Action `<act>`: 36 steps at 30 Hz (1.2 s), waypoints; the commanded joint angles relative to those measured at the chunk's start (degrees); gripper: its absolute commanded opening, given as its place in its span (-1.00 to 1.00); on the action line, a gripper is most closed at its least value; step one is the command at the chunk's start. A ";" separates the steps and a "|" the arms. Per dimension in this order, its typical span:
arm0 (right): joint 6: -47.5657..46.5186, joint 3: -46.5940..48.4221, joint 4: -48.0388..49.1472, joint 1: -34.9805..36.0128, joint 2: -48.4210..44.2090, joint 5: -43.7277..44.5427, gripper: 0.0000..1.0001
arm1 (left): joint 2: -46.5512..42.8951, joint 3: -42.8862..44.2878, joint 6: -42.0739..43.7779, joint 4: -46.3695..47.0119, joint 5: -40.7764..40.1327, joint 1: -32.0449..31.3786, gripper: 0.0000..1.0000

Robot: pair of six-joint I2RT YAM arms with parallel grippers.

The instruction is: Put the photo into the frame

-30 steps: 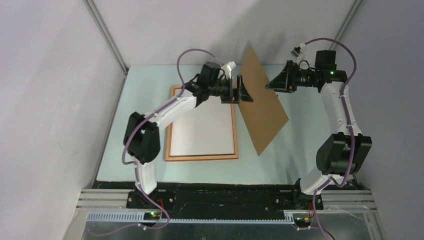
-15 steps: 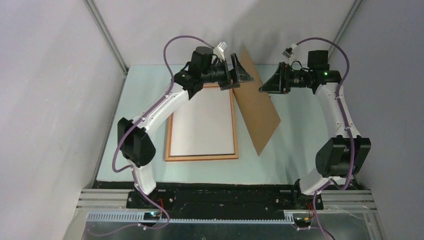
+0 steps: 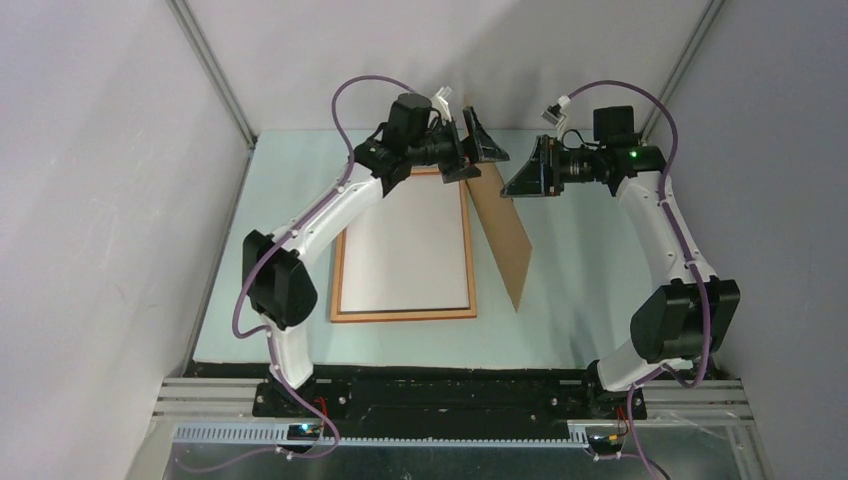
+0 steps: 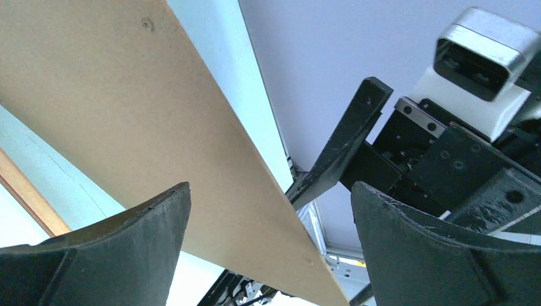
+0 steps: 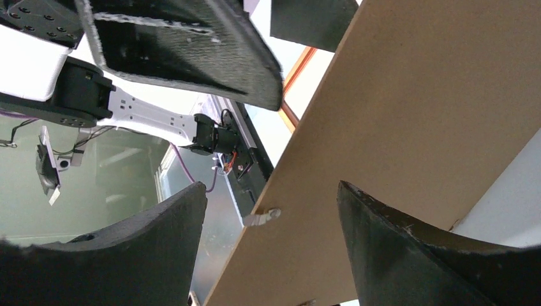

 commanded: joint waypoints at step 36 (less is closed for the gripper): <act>-9.02 -8.53 0.00 -10.09 7.86 0.07 0.56 | -9.08 -12.81 2.51 0.32 -2.86 2.40 0.39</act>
